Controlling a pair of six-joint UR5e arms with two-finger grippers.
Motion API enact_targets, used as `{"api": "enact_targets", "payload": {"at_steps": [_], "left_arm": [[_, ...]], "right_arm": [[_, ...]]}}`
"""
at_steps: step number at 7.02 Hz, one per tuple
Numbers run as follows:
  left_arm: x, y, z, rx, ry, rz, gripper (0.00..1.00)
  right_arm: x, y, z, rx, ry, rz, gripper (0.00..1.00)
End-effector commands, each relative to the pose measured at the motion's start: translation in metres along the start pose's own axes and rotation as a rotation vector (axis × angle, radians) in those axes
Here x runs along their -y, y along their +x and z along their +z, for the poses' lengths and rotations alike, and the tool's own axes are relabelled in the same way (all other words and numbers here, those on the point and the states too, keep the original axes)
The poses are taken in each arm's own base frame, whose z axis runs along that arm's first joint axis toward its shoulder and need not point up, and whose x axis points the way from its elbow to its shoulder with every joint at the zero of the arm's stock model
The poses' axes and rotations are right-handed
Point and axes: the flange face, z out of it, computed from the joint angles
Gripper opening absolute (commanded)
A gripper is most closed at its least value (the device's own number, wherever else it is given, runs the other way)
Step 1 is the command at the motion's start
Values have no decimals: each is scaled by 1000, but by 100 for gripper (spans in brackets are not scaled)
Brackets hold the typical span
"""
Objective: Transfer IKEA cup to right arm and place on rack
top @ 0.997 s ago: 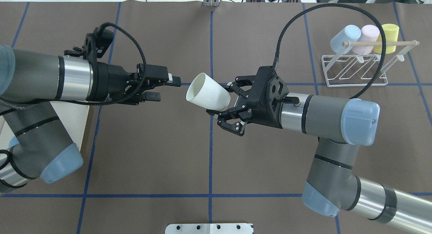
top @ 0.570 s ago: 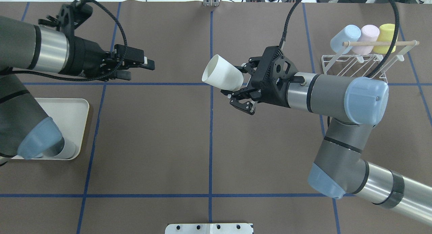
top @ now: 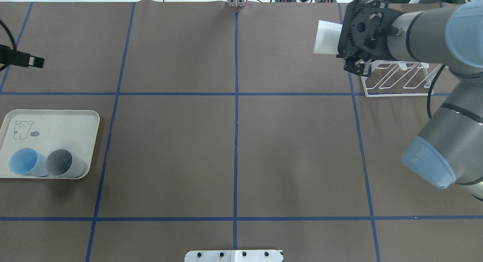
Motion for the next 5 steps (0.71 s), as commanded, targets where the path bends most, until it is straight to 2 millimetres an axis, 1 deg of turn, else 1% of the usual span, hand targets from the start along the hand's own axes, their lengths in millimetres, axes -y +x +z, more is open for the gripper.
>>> {"api": "enact_targets", "payload": {"at_steps": [1,2,3,4,5], "left_arm": [[-11,-33,-19,32,-3,39,100],[-11,-32,-19,32,-2,40,100],[-12,-33,-19,32,-3,39,100],[-11,-33,-18,31,-4,38,100],[-12,-33,-19,31,-4,39,100]], "right_arm": [[-105,20,-13,29,-223,-339,17],[-149,23,-15,45,-313,-473,17],[-180,23,-13,27,-440,-607,15],[-195,22,-7,27,-511,-651,14],[-210,20,4,48,-572,-704,14]]}}
